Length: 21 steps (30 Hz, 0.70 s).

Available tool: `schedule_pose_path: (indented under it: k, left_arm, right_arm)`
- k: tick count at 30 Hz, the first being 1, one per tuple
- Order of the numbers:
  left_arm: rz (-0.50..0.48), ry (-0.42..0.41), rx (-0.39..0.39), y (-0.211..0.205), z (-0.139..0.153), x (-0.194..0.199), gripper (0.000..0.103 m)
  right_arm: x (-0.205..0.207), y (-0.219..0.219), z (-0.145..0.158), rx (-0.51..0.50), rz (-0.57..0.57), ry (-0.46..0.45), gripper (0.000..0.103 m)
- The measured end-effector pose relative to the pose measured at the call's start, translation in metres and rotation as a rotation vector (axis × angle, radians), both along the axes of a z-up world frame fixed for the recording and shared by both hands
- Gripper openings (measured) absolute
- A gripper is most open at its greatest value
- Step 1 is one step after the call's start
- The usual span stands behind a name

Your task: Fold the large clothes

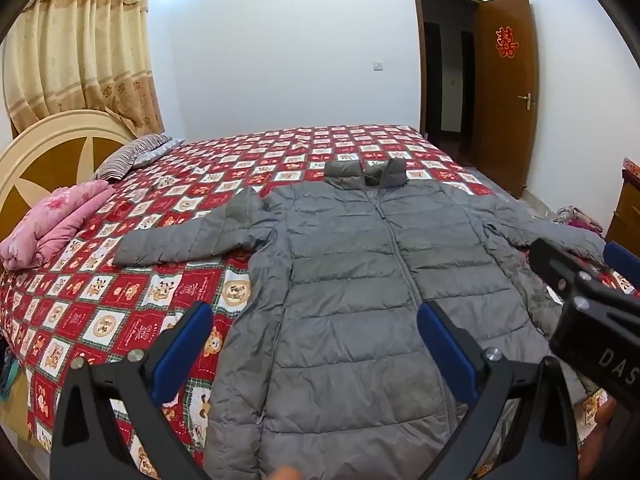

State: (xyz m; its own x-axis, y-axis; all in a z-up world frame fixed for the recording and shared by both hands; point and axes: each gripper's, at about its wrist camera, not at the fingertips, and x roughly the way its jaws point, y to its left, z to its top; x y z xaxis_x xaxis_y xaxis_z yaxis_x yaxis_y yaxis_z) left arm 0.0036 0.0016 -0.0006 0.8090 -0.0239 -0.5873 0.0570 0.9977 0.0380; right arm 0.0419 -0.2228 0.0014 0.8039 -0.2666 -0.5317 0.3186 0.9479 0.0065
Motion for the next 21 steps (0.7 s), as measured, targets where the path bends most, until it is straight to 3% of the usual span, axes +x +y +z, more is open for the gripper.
schedule_pose_path:
  k: [21]
  left_arm:
    - [0.002, -0.006, -0.088, 0.012, 0.002, -0.007, 0.103]
  right_arm:
    - [-0.003, 0.001, 0.000, 0.004, -0.003, 0.005, 0.102]
